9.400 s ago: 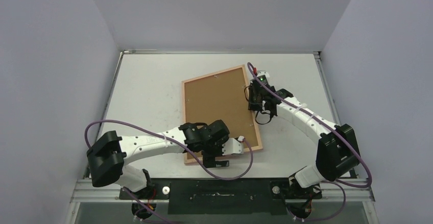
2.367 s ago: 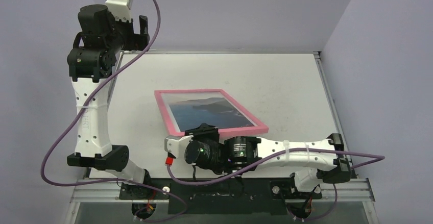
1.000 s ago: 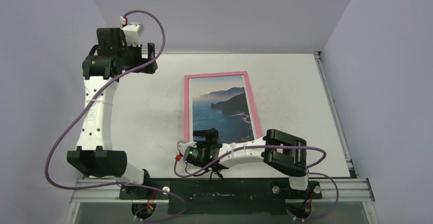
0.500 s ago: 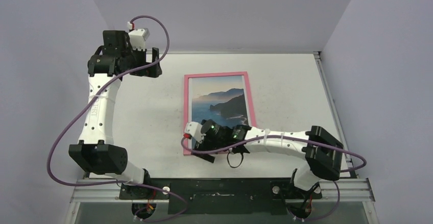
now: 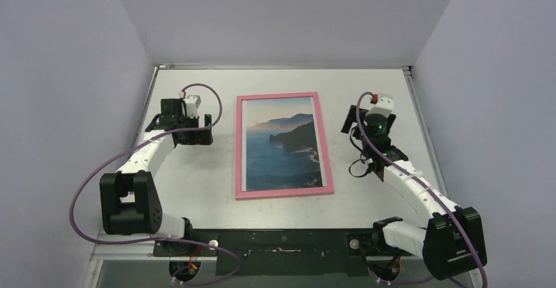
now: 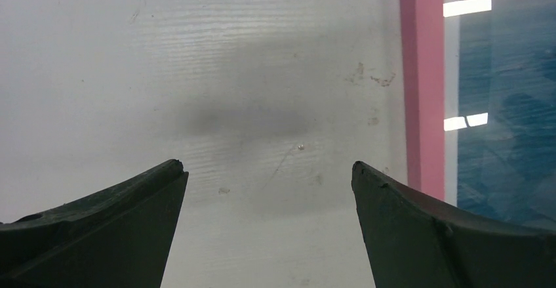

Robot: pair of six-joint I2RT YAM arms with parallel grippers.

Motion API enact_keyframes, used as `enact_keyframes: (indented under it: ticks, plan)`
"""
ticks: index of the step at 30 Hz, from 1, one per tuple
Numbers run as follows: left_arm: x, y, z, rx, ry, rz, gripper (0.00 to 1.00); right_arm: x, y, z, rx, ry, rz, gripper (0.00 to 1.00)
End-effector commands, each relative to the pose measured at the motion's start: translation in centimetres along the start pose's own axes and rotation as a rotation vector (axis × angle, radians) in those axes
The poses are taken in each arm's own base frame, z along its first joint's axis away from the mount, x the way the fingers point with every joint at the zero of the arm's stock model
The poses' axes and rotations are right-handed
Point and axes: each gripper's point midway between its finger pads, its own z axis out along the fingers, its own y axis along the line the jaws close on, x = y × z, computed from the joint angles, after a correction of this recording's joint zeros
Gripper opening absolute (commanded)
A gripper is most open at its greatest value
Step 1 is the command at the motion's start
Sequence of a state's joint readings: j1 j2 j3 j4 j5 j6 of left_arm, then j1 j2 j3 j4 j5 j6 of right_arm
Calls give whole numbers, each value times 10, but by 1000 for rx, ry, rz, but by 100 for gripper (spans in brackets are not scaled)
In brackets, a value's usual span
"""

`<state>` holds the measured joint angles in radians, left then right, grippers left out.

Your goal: Put the photo into the frame

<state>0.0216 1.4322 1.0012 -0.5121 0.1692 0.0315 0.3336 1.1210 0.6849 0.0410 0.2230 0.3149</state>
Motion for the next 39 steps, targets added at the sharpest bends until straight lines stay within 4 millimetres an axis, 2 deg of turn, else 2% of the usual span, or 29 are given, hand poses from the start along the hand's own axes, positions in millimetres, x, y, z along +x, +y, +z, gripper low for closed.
enact_keyframes:
  ticks: [1, 5, 7, 10, 17, 20, 24, 26, 27, 29, 30, 32, 33, 34, 35, 36, 39]
  plan:
    - [-58, 13, 10, -58, -340, -12, 96, 15, -77, 17, 275, -65, 122, 90]
    - [-42, 20, 30, -69, -408, -37, 96, 46, -123, 29, 418, 6, 113, 90]
    - [-37, 24, 37, -83, -440, -39, 96, 54, -135, 30, 448, -3, 111, 90]
    - [-29, 30, 42, -112, -502, -46, 96, 47, -142, 27, 445, -111, 121, 90]
    - [-29, 35, 33, -144, -591, -25, 96, 60, -145, 35, 422, -160, 85, 90]
    - [-34, 35, 19, -153, -697, -27, 96, 59, -142, 41, 397, -188, 65, 90]
    - [-37, 29, 11, -115, -766, -35, 96, 50, -141, 43, 383, -248, 20, 90]
    - [-31, 26, 10, -96, -818, -35, 96, 55, -140, 49, 375, -223, 8, 90]
    - [-26, 21, 13, -80, -838, -3, 96, 57, -137, 52, 358, -231, -9, 90]
    - [-20, 9, 3, -31, -938, 47, 96, 66, -119, 50, 309, -241, -83, 90]
    - [-13, 6, 6, -42, -893, 69, 96, 68, -113, 46, 290, -273, -121, 90]
    - [-16, 0, 3, -47, -932, 74, 96, 69, -114, 36, 345, -291, -115, 90]
    - [-19, 4, 3, -58, -941, 54, 96, 66, -116, 37, 352, -302, -107, 90]
    - [-18, 10, 11, -80, -882, 21, 96, 66, -118, 43, 354, -287, -101, 90]
    - [-29, 16, 16, -100, -852, -10, 96, 70, -120, 48, 339, -259, -76, 90]
    - [-26, 19, 26, -109, -810, -17, 96, 70, -124, 48, 333, -259, -62, 90]
    - [-26, 21, 21, -136, -828, -28, 96, 69, -127, 47, 341, -263, -61, 90]
